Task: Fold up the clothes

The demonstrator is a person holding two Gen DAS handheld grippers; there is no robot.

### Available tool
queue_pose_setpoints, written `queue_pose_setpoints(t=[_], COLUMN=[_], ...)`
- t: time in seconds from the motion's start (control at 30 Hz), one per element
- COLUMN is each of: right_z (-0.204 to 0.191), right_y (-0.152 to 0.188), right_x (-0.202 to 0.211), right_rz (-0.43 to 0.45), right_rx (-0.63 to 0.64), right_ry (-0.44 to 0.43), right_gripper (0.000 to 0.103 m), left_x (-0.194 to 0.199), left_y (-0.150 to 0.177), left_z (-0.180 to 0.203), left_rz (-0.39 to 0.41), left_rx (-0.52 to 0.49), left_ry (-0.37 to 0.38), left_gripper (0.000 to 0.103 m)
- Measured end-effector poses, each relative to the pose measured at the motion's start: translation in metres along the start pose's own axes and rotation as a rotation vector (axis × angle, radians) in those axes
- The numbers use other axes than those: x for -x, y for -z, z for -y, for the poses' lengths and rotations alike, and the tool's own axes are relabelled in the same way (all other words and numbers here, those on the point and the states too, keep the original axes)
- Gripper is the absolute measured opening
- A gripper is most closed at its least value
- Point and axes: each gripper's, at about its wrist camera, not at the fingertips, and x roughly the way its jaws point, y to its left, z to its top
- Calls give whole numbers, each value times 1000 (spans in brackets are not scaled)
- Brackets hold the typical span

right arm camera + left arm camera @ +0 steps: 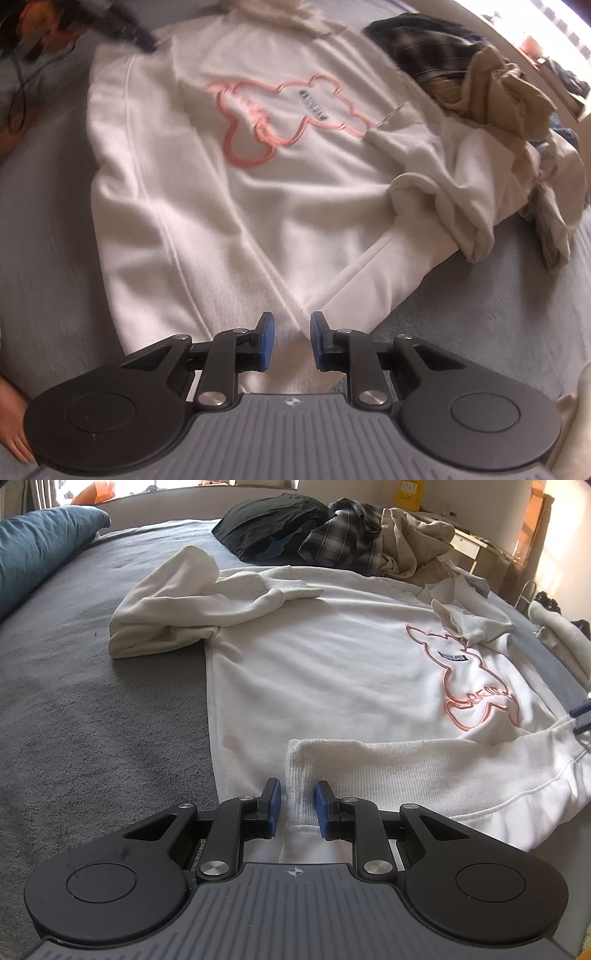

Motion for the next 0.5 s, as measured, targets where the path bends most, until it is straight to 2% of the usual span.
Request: queue_pose_setpoints(t=[0.2,0.23,0.27,0.5], right_z=[-5,-6,-9,-10], right_y=[3,3,3,1], right_x=[-6,-6,-6,4], right_rz=[-15,-16,-14,26], right_rx=[22,29,39,2], right_ry=[11,12,20,83], right_gripper=[17,7,5,2], left_x=[0,0,0,-1], left_y=[0,0,0,0], left_z=[0,0,0,0], left_rz=[-1,-1,-1,0], left_rx=[-2,-2,-2,-2], left_ry=[1,1,1,2], left_gripper=[22,22,22,22])
